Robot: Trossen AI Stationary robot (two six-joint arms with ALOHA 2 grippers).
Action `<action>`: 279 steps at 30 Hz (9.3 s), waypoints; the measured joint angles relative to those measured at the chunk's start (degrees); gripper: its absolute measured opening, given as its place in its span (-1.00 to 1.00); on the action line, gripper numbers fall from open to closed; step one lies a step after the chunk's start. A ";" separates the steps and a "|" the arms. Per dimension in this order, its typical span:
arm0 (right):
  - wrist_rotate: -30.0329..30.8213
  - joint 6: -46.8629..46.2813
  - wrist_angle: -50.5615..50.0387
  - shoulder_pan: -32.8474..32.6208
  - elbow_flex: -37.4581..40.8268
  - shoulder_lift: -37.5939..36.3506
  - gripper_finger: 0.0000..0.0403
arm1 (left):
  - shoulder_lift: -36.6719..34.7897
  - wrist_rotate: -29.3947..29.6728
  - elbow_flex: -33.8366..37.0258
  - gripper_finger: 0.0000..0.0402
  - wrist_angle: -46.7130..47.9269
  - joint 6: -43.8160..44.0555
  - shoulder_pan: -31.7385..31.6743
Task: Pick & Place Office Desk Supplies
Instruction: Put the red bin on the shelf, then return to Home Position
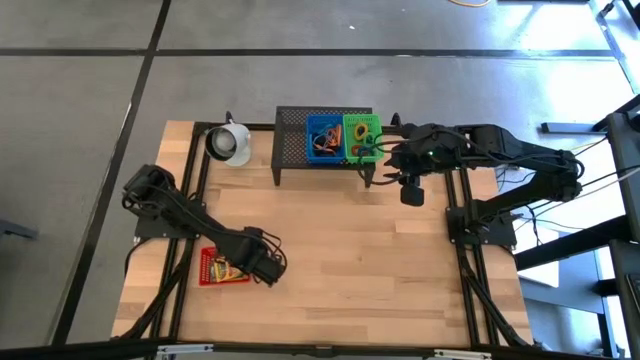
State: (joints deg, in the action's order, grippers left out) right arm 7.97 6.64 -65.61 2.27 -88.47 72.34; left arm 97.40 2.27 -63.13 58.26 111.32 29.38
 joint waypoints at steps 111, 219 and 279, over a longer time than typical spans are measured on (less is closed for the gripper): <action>6.17 -1.09 -1.74 3.73 0.00 -0.11 -0.35 | -0.45 9.10 -34.73 -0.96 12.86 -130.59 -51.86; -0.55 -6.61 22.03 10.04 29.36 -32.03 -0.35 | -50.93 3.78 -2.99 -0.50 -14.55 -105.60 -50.49; -10.58 -21.23 72.92 9.99 83.89 -60.06 -0.35 | -75.90 -3.87 62.60 -0.48 -80.62 -101.15 -50.43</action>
State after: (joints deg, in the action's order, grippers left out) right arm -2.62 -14.59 7.31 12.26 -4.57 12.27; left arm 21.50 -1.61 -0.54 -22.36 10.16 -21.05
